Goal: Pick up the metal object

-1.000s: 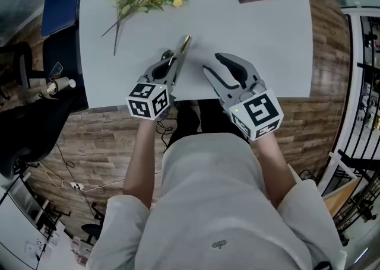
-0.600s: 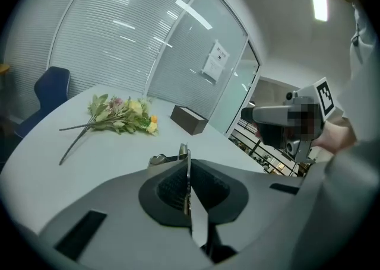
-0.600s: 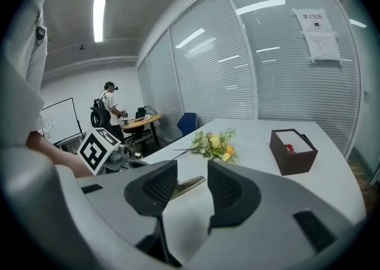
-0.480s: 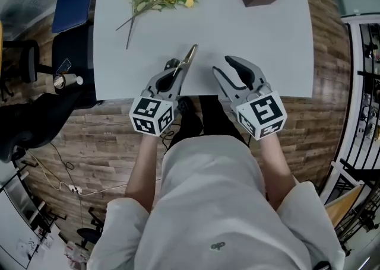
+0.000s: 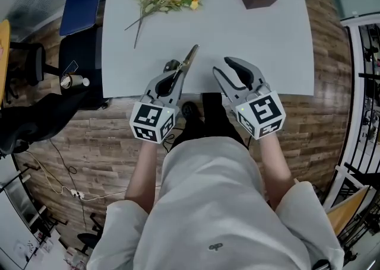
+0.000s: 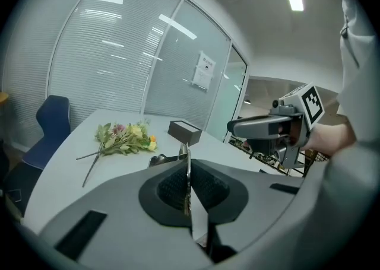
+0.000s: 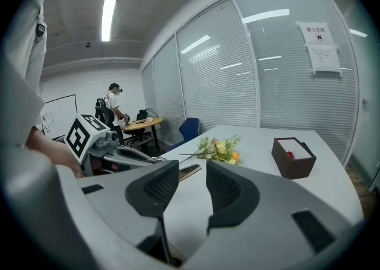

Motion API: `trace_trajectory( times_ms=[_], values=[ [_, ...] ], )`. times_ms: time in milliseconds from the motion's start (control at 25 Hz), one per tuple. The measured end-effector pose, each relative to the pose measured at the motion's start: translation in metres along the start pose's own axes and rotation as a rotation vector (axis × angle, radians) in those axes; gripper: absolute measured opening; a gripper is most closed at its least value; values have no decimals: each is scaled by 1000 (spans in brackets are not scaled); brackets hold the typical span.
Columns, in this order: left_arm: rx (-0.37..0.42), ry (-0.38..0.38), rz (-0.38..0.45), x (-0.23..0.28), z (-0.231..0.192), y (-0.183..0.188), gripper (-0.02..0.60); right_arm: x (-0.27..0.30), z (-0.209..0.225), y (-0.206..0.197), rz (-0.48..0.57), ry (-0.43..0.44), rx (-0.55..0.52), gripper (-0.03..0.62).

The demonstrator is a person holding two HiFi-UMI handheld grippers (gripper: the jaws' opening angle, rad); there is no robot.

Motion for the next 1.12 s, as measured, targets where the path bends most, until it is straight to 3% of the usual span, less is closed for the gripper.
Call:
trace_trajectory(
  times_ms=[280, 1120],
  values=[
    [68, 41, 47, -18, 5, 22, 21, -4, -11, 7, 43, 13, -9, 133],
    [189, 56, 213, -38, 31, 83, 21, -30, -28, 43, 170, 5, -48, 55]
  ],
)
Point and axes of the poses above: the fingertips, and each gripper's own axes: x forward along the fingers, z to its right, y out of its top, the point moved 8 cm from there along -x, backward along the fingers, and after that the axes turned 7 degrees about -y, right-handed, at the moved point
